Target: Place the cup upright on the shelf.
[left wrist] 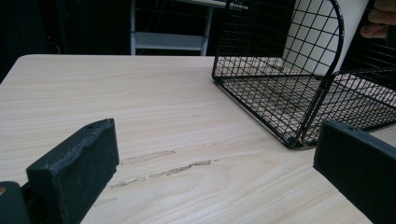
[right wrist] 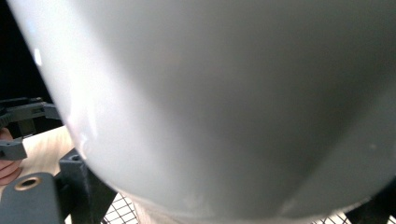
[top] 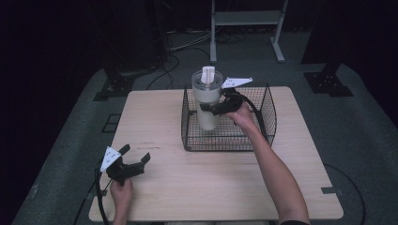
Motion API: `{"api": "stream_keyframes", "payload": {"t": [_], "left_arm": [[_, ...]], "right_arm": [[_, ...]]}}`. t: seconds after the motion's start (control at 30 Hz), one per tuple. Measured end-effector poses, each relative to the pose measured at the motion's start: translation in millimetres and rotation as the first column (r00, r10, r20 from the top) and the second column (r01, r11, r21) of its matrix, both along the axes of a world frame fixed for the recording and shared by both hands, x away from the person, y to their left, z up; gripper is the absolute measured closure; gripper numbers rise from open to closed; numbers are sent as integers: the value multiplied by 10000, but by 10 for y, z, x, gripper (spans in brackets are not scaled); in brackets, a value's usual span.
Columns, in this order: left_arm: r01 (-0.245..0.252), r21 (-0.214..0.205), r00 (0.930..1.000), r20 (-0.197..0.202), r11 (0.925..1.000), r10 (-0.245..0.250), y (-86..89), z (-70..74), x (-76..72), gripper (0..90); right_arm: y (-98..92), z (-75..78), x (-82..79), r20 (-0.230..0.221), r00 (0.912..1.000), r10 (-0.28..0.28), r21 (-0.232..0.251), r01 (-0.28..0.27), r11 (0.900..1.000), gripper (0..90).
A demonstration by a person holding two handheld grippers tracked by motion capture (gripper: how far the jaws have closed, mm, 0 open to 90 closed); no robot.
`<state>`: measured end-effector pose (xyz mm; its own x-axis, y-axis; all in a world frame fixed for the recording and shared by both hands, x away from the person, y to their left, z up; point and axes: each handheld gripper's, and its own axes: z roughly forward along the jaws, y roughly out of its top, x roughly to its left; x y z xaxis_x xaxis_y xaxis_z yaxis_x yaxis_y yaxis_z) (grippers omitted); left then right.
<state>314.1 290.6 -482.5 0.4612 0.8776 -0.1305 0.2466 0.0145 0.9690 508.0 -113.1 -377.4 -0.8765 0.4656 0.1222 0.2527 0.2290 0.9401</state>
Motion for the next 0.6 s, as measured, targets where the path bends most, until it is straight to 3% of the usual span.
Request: {"api": "stream_keyframes", "payload": {"t": [0.6], "left_arm": [[29,55,10000,55,10000,-30,-12,-1,-5,0]], "right_arm": [[106,-247,158,-531,9983,259,-943,-308,9951,89]]}}
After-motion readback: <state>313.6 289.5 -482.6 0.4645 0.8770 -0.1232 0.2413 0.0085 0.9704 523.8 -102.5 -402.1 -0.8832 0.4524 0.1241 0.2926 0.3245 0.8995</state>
